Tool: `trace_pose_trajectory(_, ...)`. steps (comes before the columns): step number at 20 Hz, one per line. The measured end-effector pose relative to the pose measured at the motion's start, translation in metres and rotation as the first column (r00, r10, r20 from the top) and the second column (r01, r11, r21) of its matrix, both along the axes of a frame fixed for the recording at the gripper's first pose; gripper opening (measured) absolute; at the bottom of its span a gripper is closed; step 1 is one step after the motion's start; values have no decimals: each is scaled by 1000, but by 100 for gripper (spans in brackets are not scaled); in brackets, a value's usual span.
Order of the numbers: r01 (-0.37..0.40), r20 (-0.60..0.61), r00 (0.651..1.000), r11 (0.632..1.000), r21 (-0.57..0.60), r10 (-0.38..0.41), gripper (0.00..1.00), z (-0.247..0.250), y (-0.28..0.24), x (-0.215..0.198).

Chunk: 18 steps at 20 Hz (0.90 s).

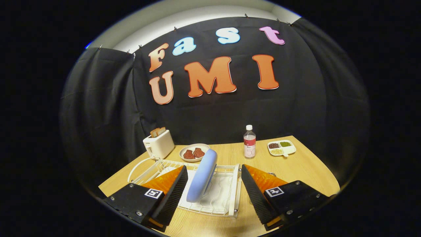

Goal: Take the plate from the dish rack, then take the spoon from the basket and place it into the plate.

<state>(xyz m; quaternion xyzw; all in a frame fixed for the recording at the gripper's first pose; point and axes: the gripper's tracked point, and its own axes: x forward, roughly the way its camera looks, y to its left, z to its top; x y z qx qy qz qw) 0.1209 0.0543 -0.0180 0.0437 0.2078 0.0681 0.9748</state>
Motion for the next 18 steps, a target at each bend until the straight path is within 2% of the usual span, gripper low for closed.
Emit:
trace_pose_trajectory(5, -32, -106, 994, 997, 64, 38, 95, -6, 24, 29)
trace_pose_trajectory(10, 1, -222, 975, 1000, -2, -1, 90, -38, 24, 53)
trace_pose_trajectory(13, -2, -304, 953, 1000, -26, -6, 89, -65, 33, 61)
trace_pose_trajectory(18, 19, -433, 900, 996, -82, -53, 75, -108, 39, 64)
